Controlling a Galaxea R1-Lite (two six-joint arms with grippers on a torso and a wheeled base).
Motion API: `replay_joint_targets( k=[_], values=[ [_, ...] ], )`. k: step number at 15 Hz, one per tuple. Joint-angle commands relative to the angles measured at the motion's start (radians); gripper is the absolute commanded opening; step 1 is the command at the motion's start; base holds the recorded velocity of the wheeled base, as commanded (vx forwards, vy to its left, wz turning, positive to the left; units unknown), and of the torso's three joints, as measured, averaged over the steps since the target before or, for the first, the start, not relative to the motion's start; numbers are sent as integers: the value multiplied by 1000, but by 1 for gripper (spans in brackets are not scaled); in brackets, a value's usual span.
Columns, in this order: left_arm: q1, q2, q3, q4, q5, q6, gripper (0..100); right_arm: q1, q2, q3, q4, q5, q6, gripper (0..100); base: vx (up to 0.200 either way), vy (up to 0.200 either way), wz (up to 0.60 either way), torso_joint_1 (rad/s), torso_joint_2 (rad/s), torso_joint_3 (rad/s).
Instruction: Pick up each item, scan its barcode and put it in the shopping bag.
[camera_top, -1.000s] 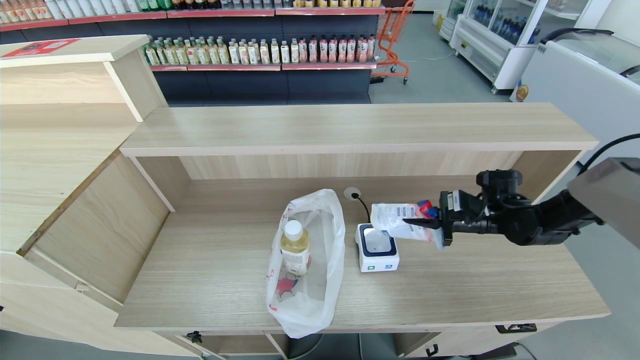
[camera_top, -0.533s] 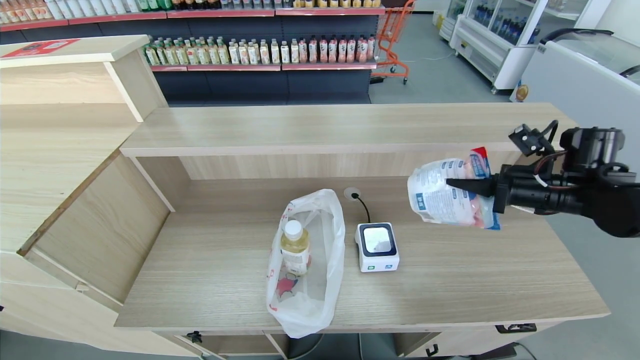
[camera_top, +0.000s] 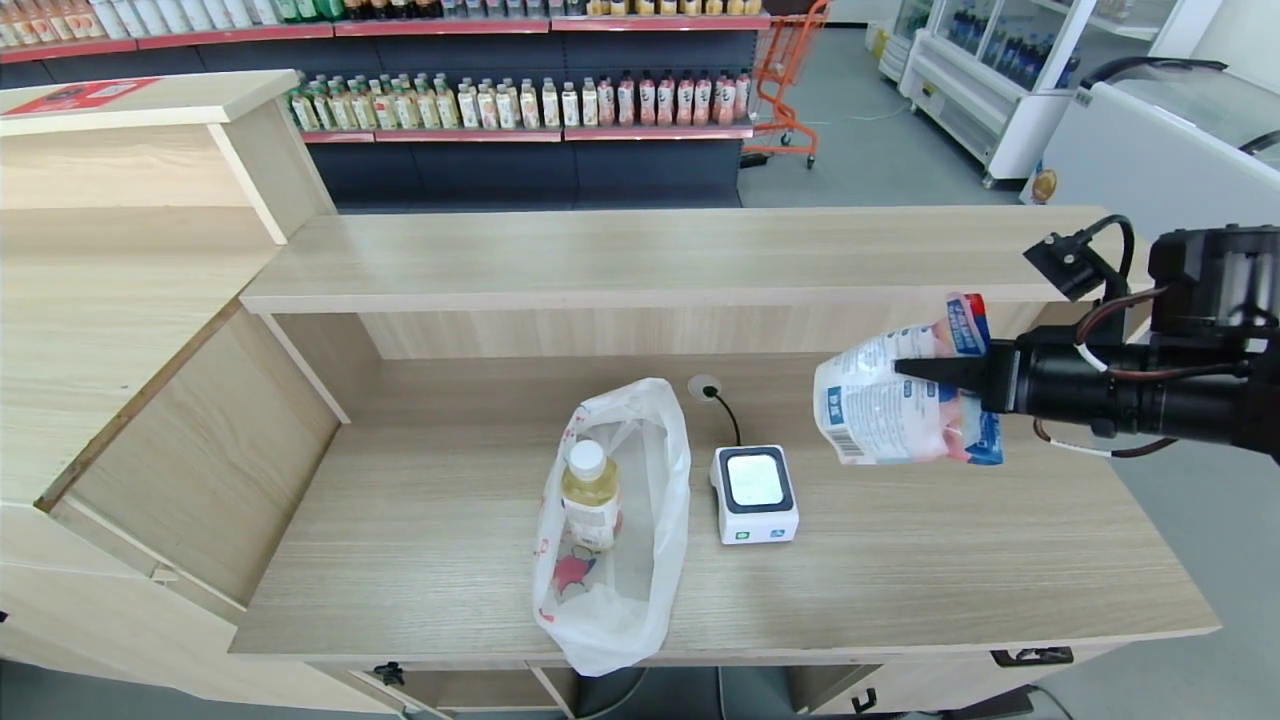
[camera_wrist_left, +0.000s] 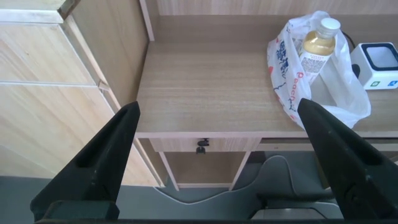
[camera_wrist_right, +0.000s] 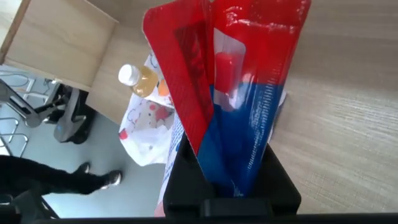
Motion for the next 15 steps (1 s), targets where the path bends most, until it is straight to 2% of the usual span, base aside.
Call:
replay_joint_targets(
  k=[1, 4, 9, 12, 15],
  values=[
    [0, 0, 0, 0, 0, 0, 100, 4, -8, -3, 18, 1, 0, 0, 0, 0, 0, 0, 0, 0],
    [1, 0, 0, 0, 0, 0, 100, 61, 27, -17, 78, -1, 0, 0, 0, 0, 0, 0, 0, 0],
    [0, 0, 0, 0, 0, 0, 100, 233, 151, -63, 81, -13, 0, 0, 0, 0, 0, 0, 0, 0],
    [0, 0, 0, 0, 0, 1, 100, 293, 308, -135, 78, -110, -9, 0, 0, 0, 0, 0, 0, 0],
    [0, 0, 0, 0, 0, 1, 100, 328, 409, -209, 80, -134, -9, 0, 0, 0, 0, 0, 0, 0]
  ],
)
